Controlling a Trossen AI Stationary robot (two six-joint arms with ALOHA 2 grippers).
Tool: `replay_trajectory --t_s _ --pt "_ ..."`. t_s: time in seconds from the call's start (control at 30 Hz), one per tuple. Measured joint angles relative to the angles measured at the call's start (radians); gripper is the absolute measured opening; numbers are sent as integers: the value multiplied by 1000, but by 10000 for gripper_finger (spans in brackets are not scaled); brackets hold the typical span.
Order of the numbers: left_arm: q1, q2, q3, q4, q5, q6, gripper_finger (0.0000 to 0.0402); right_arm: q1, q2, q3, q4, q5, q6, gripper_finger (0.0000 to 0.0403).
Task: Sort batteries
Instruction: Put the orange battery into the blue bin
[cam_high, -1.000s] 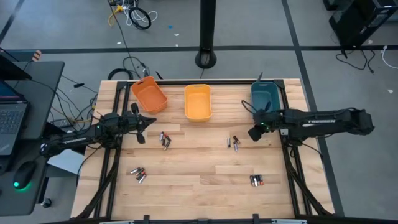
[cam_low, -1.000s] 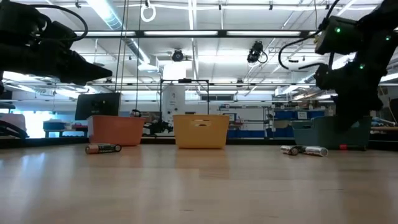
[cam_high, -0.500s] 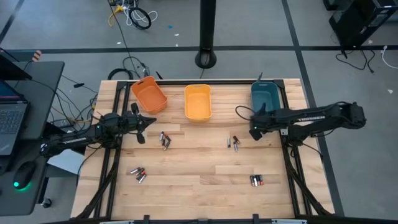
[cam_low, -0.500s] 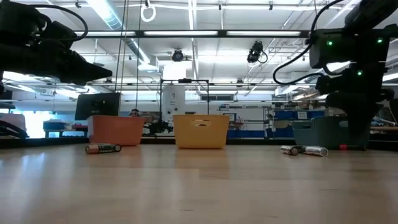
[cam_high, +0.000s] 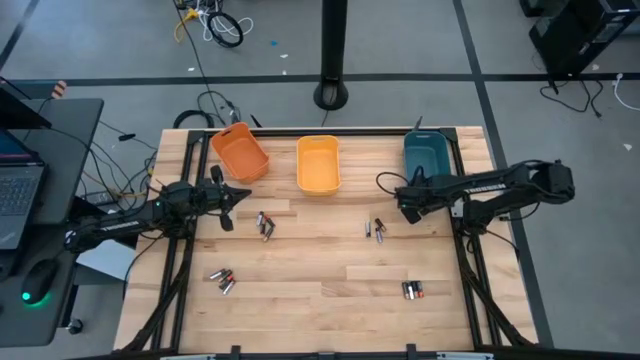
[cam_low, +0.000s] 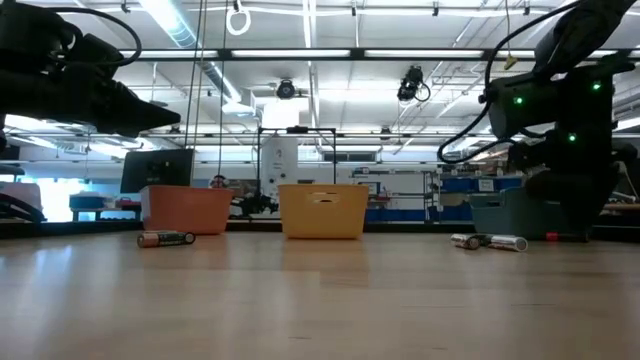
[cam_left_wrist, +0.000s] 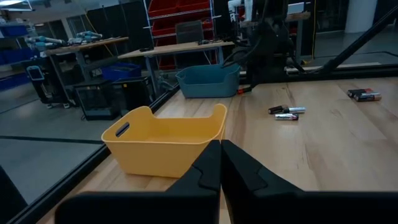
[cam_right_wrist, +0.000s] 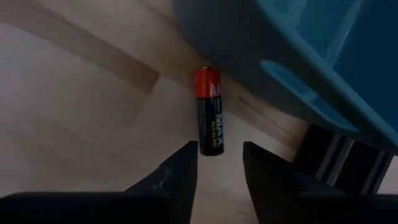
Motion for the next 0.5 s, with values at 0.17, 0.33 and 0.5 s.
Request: replay_trajectory --t_s 0.17,0.33,0.5 --pt "0 0 0 0 0 0 15 -34 7 0 6 1 -5 163" --pt "0 0 0 0 0 0 15 -63 7 0 38 0 -39 167" --pt "0 0 0 0 0 0 15 -89 7 0 82 -24 -61 167"
